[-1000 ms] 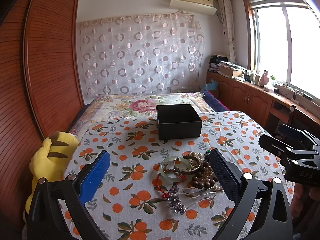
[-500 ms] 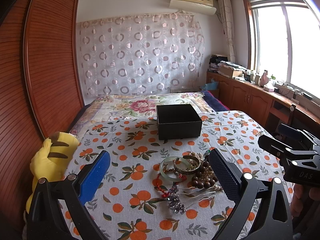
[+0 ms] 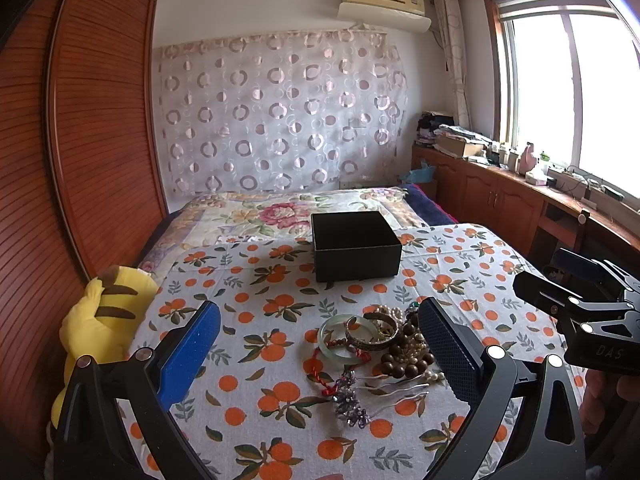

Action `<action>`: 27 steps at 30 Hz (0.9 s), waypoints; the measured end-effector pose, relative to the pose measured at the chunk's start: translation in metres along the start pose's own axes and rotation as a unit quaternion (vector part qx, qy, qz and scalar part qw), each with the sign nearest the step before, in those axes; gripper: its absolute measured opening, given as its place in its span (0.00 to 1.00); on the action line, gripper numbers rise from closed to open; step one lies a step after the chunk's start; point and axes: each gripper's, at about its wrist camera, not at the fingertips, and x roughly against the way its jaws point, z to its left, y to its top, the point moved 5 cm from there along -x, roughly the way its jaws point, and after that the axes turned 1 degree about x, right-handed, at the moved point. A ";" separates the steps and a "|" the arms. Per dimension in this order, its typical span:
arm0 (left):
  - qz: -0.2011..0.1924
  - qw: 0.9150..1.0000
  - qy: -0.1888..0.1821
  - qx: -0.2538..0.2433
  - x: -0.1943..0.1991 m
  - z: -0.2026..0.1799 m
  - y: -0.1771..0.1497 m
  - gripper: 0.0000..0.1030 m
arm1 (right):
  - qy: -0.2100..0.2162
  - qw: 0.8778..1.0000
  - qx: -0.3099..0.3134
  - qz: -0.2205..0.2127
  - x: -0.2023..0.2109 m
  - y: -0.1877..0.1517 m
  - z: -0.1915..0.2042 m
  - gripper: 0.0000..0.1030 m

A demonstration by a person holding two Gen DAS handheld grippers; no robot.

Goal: Organize jewelry

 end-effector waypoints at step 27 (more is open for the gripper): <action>0.136 0.989 -0.053 -0.013 -0.056 0.012 -0.059 0.93 | 0.016 0.998 0.008 0.064 -0.037 -0.052 -0.019 0.98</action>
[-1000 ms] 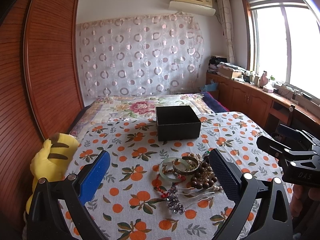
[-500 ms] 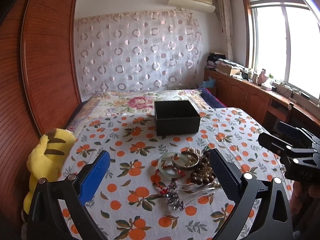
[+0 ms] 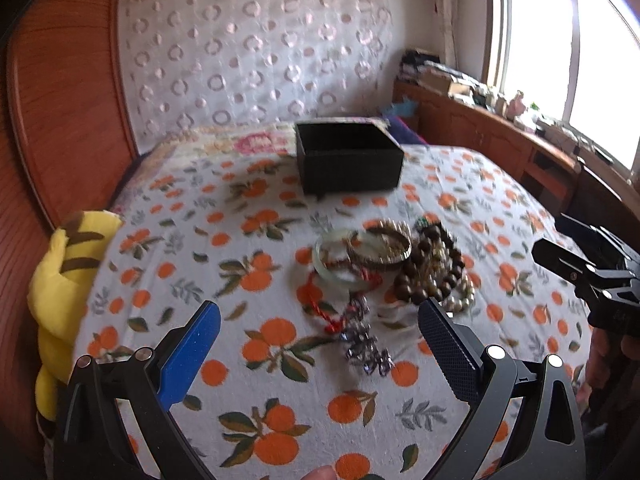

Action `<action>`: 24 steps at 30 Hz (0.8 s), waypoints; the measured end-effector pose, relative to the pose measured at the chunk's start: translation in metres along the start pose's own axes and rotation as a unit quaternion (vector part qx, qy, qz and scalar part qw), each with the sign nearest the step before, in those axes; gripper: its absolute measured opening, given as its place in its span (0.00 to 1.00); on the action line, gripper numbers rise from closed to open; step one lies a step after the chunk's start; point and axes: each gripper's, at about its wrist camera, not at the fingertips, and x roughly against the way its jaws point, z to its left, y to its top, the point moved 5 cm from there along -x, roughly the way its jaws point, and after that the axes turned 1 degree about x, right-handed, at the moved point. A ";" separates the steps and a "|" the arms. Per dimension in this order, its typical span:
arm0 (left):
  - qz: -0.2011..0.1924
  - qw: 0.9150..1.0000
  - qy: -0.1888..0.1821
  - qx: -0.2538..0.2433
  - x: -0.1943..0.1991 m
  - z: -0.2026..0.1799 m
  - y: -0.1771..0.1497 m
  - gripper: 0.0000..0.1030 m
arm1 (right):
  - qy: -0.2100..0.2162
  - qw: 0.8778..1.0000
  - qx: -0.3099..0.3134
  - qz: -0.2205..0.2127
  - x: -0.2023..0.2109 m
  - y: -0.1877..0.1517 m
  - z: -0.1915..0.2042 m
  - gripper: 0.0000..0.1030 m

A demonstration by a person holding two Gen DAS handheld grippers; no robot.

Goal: Organize jewelry
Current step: 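Lower the left gripper onto the purple flower hairpins and close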

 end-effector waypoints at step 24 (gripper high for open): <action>0.080 0.992 -0.088 0.051 -0.050 -0.012 -0.018 0.39 | 0.017 0.999 0.018 0.044 -0.025 -0.019 0.004 0.98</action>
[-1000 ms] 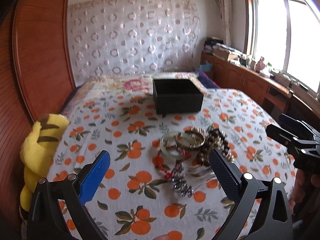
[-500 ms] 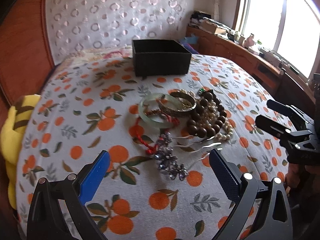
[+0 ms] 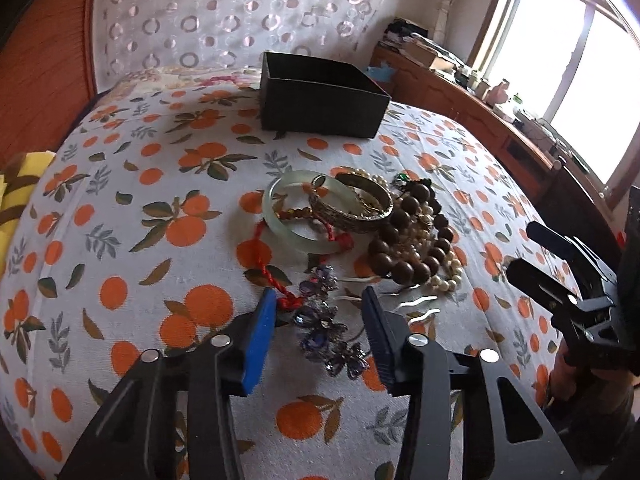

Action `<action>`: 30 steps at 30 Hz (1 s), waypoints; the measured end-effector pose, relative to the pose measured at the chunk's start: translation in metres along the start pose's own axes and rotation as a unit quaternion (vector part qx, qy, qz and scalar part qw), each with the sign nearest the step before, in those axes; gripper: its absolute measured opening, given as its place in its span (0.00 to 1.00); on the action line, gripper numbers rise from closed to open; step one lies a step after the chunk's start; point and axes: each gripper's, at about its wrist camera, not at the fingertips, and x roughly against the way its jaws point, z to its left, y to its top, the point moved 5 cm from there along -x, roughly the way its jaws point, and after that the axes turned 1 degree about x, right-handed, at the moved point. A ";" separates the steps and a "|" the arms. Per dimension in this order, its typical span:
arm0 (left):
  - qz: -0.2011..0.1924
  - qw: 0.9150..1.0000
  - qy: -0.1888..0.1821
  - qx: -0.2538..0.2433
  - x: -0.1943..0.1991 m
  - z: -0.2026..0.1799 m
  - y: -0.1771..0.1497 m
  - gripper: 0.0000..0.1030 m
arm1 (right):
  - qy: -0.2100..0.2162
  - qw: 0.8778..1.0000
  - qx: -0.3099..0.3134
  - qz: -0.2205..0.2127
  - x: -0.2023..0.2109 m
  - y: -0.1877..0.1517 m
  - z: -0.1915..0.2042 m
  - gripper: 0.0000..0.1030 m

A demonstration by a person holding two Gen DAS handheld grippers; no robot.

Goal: Organize jewelry
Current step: 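Lower the left gripper onto the purple flower hairpins and close, then carry the hairpins into the black box with the left gripper while the right gripper grasps the brown bead bracelet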

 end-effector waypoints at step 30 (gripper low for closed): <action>-0.054 0.998 0.032 -0.009 0.035 0.018 0.000 0.20 | 0.035 0.999 0.020 0.028 -0.011 0.007 0.010 0.85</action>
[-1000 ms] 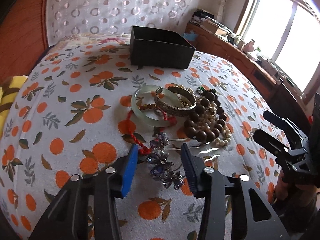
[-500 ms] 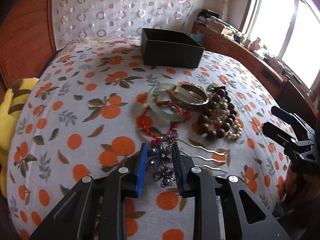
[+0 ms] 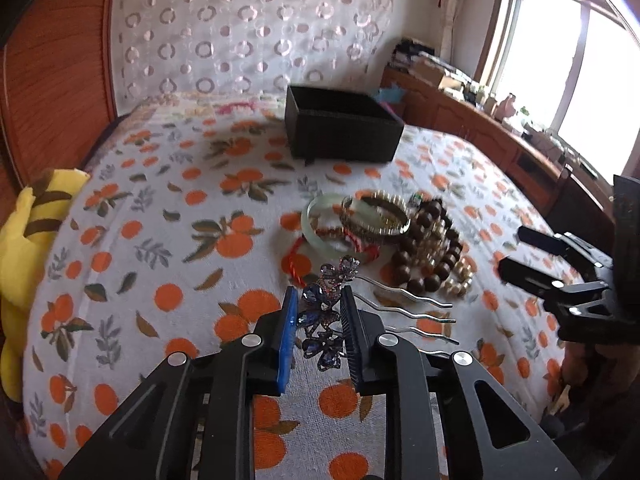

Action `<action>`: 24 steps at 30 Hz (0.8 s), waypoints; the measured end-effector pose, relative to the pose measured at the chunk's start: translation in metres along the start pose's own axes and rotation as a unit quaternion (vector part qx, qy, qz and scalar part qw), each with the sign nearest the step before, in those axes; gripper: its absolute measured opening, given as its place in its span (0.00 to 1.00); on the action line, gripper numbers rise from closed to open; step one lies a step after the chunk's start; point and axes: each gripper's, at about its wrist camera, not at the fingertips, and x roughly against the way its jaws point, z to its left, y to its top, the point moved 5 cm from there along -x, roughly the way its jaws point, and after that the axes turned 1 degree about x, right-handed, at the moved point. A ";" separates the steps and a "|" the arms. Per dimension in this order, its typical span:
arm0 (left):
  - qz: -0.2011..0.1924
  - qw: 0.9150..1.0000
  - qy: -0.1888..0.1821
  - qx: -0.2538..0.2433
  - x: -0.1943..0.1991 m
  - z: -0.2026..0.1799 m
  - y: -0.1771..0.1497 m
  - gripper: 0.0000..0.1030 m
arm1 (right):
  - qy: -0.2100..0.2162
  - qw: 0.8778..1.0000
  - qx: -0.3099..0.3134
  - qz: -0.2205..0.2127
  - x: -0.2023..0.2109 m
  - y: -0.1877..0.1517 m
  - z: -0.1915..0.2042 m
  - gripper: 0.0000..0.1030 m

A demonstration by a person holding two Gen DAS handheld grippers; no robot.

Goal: Organize jewelry
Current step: 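Carry the hairpins into the black box with the left gripper while the right gripper grasps the brown bead bracelet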

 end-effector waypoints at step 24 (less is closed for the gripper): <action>-0.064 0.998 0.028 0.000 0.025 0.007 0.033 0.20 | 0.021 0.997 0.017 0.071 -0.060 0.025 -0.002 0.26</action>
